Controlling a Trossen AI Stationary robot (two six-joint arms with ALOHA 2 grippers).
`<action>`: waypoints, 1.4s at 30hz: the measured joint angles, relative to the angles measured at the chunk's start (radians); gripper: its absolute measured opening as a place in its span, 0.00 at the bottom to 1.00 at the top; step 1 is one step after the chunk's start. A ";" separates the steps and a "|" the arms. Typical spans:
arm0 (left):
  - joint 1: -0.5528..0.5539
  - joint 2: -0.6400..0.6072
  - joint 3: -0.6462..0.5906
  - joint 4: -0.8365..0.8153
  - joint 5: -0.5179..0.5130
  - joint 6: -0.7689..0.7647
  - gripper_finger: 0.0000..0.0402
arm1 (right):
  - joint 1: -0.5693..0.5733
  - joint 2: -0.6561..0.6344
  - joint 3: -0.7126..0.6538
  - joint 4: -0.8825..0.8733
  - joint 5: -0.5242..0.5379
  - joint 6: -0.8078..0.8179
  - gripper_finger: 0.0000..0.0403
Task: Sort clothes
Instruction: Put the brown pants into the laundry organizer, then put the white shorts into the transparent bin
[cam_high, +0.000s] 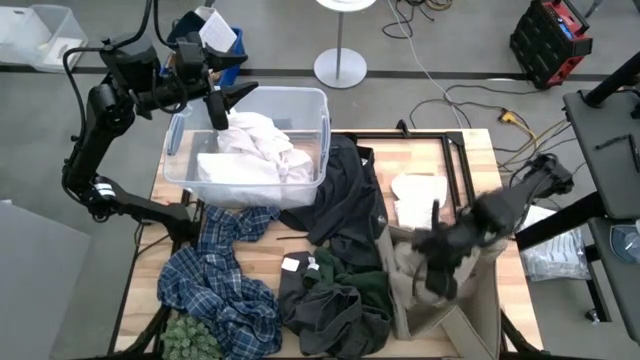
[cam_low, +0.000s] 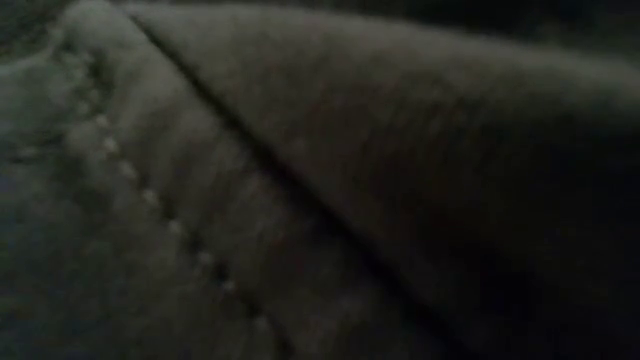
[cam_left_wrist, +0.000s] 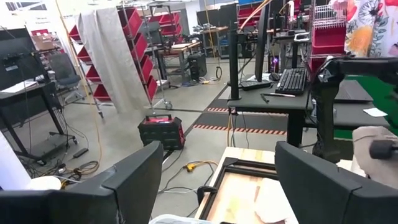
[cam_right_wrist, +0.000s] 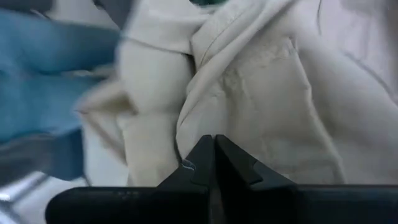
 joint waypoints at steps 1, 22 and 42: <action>0.000 0.000 0.000 0.000 0.000 0.004 0.71 | 0.025 0.010 -0.024 0.004 0.010 0.013 0.02; 0.000 -0.001 0.000 -0.016 0.001 0.028 0.71 | 0.285 0.011 -0.479 0.681 -0.165 0.504 0.02; 0.000 -0.001 0.000 -0.034 0.131 0.009 0.71 | -0.094 -0.133 -0.023 -0.095 0.270 0.345 0.02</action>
